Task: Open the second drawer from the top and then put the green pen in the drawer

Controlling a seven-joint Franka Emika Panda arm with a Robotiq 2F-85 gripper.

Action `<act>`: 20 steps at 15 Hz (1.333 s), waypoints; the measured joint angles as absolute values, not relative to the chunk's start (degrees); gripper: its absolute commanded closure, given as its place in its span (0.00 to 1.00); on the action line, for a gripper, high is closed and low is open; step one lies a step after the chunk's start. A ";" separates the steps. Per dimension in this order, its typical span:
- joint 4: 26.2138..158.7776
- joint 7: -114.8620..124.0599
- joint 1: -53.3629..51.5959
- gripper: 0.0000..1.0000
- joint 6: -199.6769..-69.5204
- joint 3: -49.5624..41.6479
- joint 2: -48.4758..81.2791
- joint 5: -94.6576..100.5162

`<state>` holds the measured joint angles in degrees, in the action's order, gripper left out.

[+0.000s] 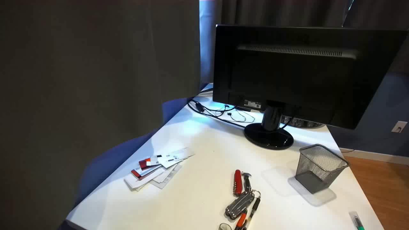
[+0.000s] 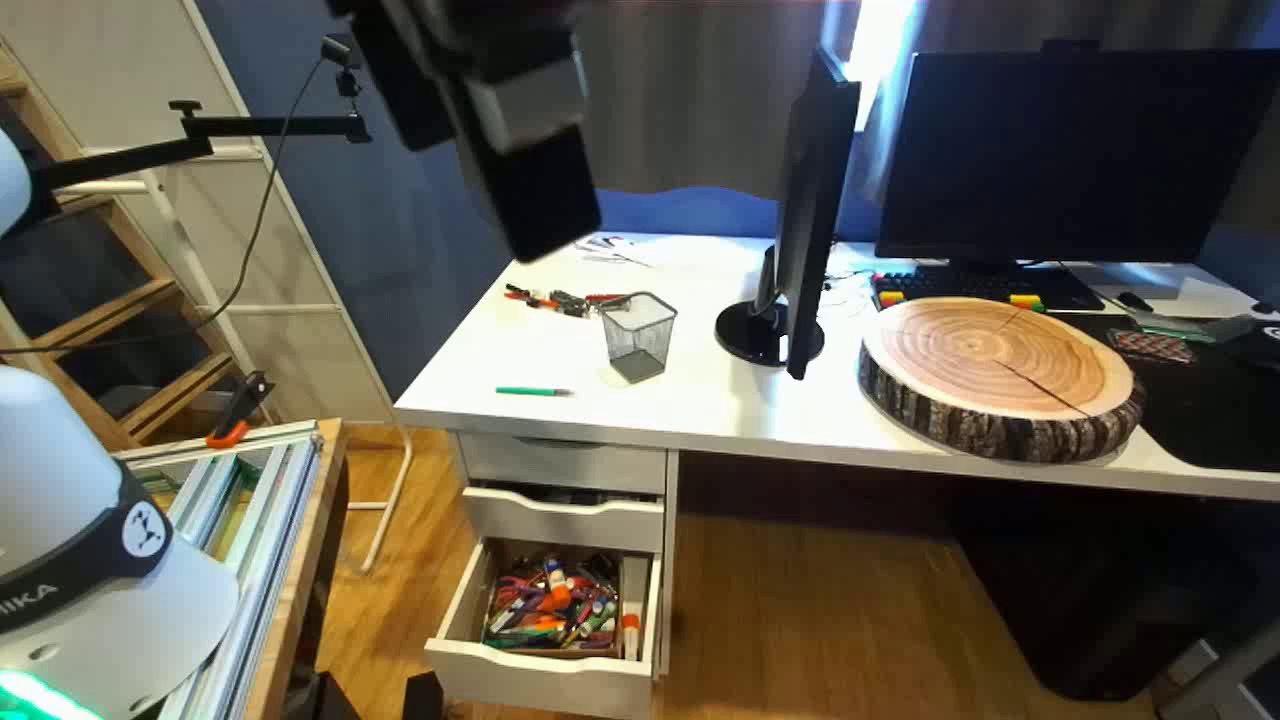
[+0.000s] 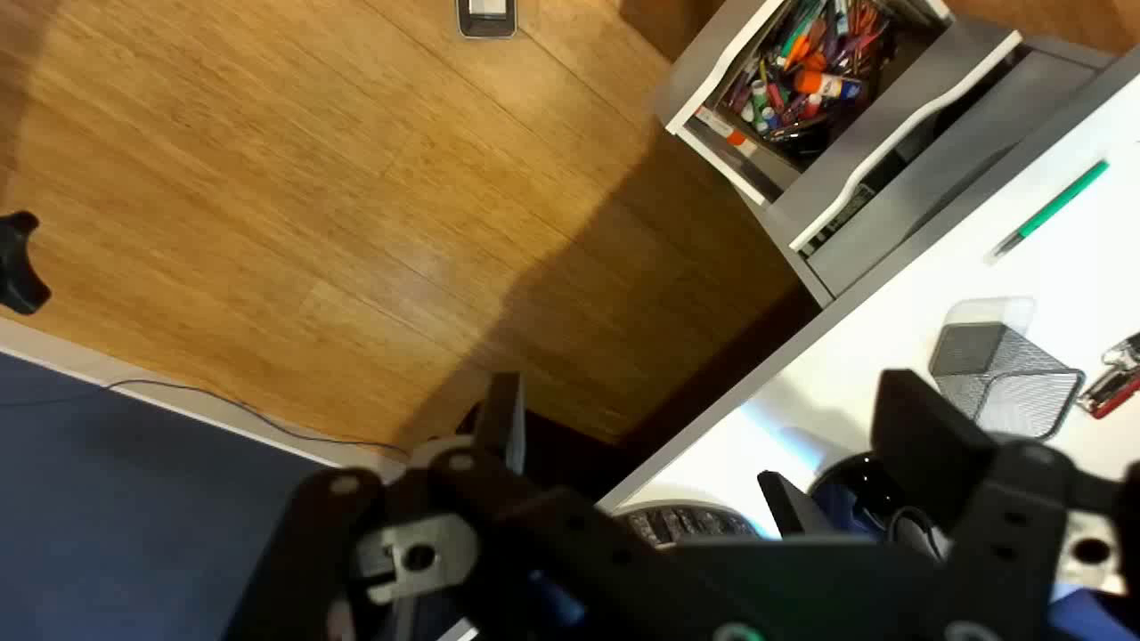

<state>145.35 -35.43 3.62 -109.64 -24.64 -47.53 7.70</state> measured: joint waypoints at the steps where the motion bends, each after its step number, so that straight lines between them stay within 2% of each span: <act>1: 145.35 -35.43 3.62 0.00 -109.64 -24.64 -47.53 7.70; 14: 145.46 -35.43 3.02 0.00 -109.41 -24.27 -46.77 7.04; 20: 148.55 -34.21 -7.85 0.00 -109.16 -16.57 -40.78 -4.62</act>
<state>148.55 -34.21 -7.85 -109.16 -16.57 -40.78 -4.62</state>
